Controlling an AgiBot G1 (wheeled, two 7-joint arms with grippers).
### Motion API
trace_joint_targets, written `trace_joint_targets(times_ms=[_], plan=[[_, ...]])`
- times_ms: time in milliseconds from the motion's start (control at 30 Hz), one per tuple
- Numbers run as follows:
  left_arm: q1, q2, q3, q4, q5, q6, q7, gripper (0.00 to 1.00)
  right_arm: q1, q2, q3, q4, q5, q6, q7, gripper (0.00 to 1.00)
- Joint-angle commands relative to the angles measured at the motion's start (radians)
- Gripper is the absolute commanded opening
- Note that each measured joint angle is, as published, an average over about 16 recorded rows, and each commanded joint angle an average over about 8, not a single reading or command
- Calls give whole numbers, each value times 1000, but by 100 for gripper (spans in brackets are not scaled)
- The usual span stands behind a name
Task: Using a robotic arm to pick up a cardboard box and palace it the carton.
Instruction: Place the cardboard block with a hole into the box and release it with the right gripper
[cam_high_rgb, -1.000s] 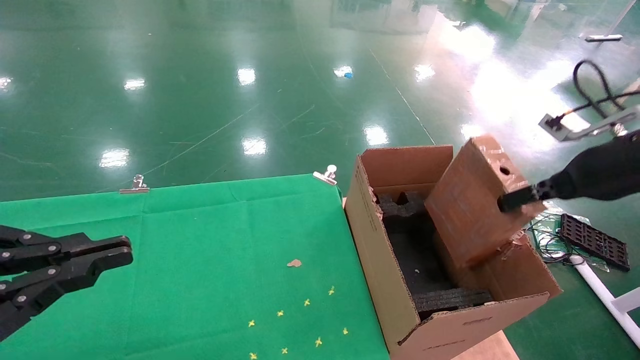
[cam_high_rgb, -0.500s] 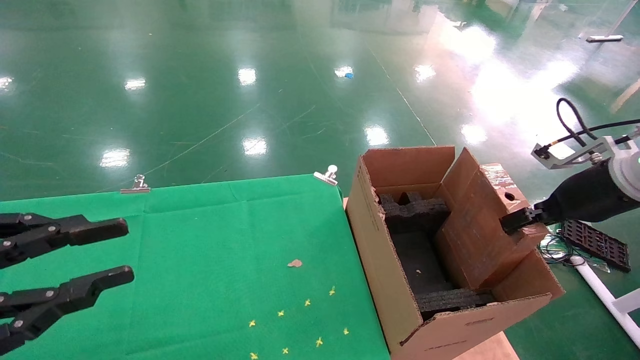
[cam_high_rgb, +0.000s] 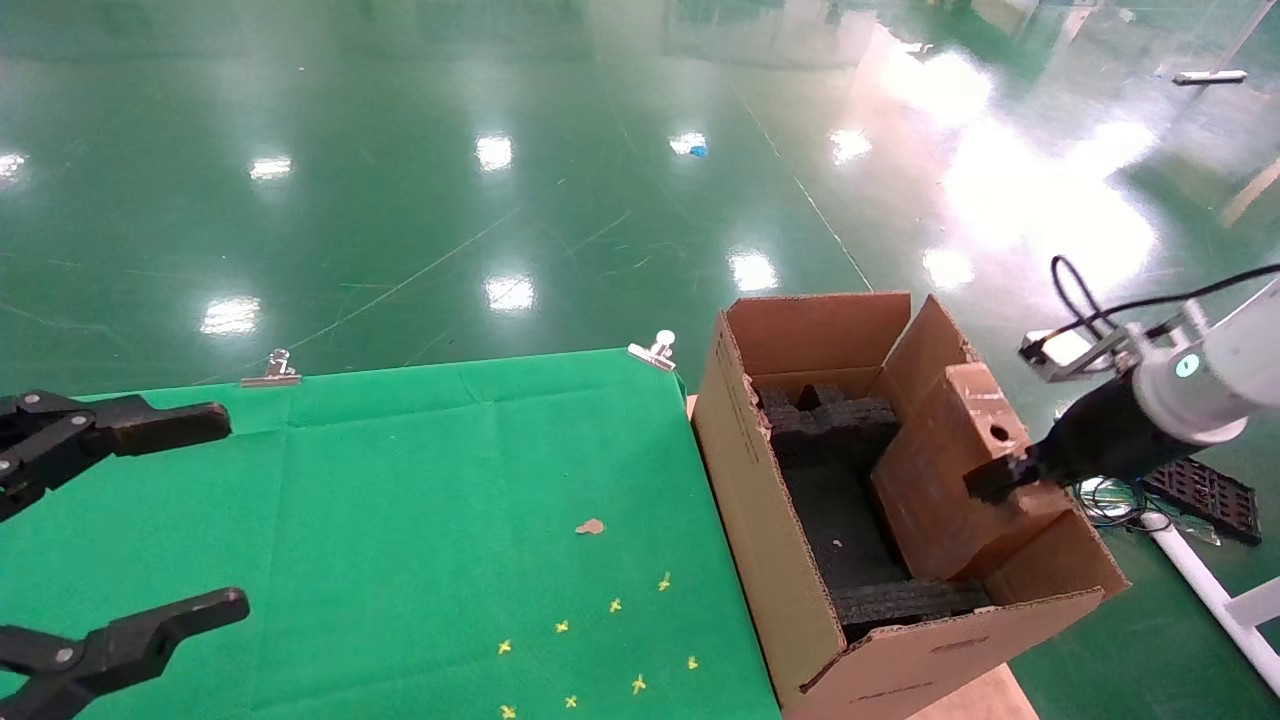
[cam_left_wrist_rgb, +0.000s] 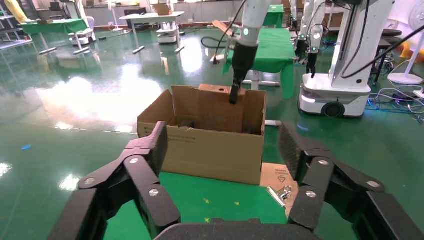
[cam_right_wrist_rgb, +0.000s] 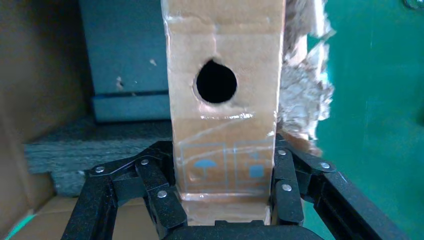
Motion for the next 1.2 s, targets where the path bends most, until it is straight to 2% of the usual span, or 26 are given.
trace_joint_targets(times_ms=[33,333,633,667,700,900,933,967,1200], plan=[[0,0,0,0,0,0,0,100,-26,-9,-3,-4,3,14,13,0],[0,0,1,0,0,0,0,100,-177,-37,16,-46,62,161,-30,0],[0,0,1,0,-1,0,1,100,-319,-59,70,-117,172,279,-140,0],[0,0,1,0,-1,-1,1,100,-330,-61,76,-127,183,285,-154,3],[0,-1,1,0,-1,-1,1,100,-340,-63,81,-137,194,289,-167,10],[0,-1,2,0,-1,-1,1,100,-367,-74,108,-190,240,283,-243,85],[0,-1,2,0,-1,-1,1,100,-367,-75,112,-197,246,280,-255,95],[0,-1,2,0,-1,-1,1,100,-367,-76,117,-204,253,278,-267,100],[0,-1,2,0,-1,-1,1,100,-356,-88,137,-253,280,257,-321,100]])
